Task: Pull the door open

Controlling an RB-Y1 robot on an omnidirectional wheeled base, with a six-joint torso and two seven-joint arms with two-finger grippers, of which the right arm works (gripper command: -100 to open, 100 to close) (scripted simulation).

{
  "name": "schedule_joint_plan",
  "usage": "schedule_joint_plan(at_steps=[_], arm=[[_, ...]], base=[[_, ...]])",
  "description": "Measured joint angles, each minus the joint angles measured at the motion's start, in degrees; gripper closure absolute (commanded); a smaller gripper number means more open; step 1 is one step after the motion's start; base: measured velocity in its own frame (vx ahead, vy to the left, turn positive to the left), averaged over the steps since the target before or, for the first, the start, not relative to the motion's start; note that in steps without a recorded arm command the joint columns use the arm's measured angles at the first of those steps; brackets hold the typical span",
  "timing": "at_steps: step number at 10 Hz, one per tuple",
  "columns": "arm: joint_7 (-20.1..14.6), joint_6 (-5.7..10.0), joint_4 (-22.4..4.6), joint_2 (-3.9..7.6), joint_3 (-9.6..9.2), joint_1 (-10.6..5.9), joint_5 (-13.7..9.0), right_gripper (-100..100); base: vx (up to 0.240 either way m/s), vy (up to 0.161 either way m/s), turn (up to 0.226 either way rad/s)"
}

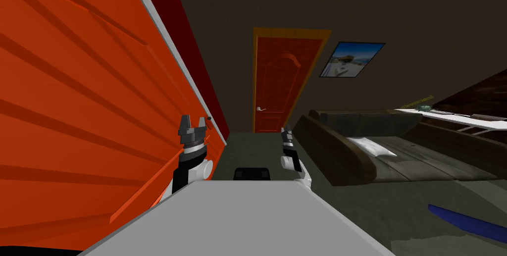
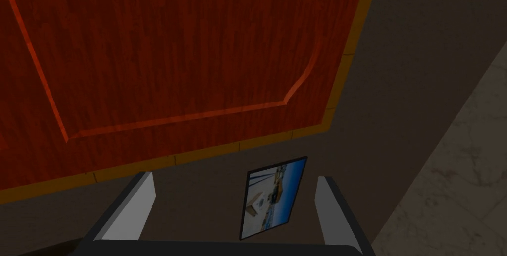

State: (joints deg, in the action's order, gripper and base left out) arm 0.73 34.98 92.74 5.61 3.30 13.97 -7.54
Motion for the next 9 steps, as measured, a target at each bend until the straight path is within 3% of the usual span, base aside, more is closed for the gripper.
schedule_joint_plan(at_steps=[9], arm=[[2.2,1.19,-15.9,2.81,0.02,-8.04,-3.9,-100]], base=[[0.104,0.009,0.086]])
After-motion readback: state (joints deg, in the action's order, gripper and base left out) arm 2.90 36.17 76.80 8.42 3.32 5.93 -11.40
